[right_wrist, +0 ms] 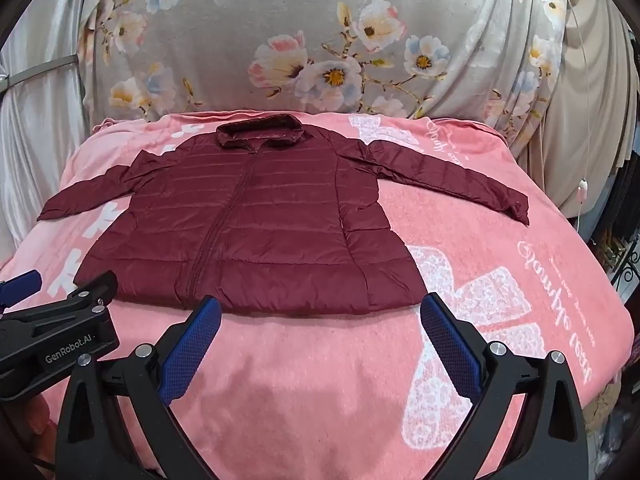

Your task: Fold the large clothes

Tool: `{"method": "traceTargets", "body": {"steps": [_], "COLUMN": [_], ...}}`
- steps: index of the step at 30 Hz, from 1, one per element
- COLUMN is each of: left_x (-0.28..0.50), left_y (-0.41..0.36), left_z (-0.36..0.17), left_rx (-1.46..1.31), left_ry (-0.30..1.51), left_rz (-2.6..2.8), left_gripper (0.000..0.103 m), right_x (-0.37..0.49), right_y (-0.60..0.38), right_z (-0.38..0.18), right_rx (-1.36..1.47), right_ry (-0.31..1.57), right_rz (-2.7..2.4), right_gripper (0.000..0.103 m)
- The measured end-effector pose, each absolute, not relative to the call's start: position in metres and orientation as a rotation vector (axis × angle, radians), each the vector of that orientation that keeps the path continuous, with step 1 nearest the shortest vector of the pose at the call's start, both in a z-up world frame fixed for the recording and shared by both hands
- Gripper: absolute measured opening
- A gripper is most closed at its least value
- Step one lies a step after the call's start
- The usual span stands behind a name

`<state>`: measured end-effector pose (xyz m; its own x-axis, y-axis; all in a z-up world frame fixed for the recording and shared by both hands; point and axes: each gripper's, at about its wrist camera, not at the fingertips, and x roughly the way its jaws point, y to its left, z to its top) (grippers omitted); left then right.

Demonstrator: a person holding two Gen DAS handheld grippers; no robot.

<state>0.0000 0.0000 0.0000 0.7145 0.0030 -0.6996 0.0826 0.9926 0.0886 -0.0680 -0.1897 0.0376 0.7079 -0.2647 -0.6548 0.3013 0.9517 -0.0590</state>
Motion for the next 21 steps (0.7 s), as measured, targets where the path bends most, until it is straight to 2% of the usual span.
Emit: {"method": "traceTargets", "body": {"steps": [21], "left_x": [0.001], "left_y": [0.006], "left_z": [0.006], "left_rx": [0.106], "left_ry": [0.764], "left_rz": [-0.031], "left_gripper": [0.098], "right_x": [-0.068], "right_y": [-0.188], "right_z": [0.037], "right_rx": [0.064], "right_ry": [0.715], "right_rz": [-0.307], "right_gripper": [0.098]}}
